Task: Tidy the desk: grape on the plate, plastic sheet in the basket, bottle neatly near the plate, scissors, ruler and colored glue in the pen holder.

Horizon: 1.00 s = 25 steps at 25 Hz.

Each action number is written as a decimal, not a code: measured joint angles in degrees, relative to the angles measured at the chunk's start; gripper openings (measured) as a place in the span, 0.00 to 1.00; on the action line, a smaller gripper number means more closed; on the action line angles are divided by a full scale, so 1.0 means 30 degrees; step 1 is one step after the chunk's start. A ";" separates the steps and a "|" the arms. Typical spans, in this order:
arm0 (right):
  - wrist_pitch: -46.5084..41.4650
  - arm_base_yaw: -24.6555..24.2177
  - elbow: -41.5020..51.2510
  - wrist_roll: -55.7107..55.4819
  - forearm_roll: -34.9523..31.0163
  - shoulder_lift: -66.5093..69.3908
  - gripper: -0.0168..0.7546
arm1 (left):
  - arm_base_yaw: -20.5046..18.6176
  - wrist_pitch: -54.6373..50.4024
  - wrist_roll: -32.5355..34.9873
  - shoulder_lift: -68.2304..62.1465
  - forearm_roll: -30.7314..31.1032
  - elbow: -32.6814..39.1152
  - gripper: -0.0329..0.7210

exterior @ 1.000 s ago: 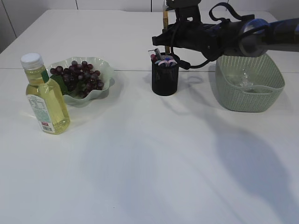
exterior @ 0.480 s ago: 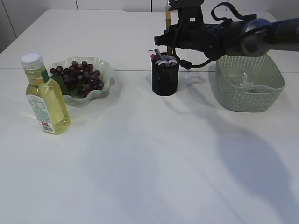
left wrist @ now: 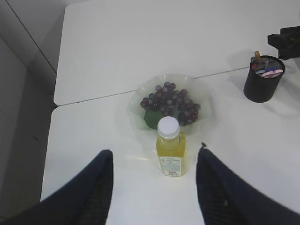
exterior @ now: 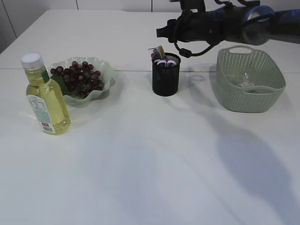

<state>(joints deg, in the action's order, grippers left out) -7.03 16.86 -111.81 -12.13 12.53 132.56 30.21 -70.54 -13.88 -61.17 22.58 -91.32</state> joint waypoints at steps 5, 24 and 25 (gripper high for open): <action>-0.3511 0.0319 -0.1921 -0.0087 -0.1342 -0.0153 0.50 | 0.0000 0.0000 0.0000 0.0000 -0.0185 0.0000 0.59; -2.1607 0.0381 -0.6806 0.1231 -0.6400 -0.5779 0.49 | 0.0000 -0.0698 0.0000 0.0954 -0.1238 0.0000 0.61; -2.1607 0.0423 -0.6806 0.1305 -0.7035 -0.6086 0.49 | 0.0000 -0.0726 0.0000 0.1116 -0.1543 0.0000 0.62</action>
<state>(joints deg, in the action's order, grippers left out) -71.85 18.12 -132.22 -8.22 -8.58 114.30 30.21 -72.72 -13.88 -57.82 17.95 -91.32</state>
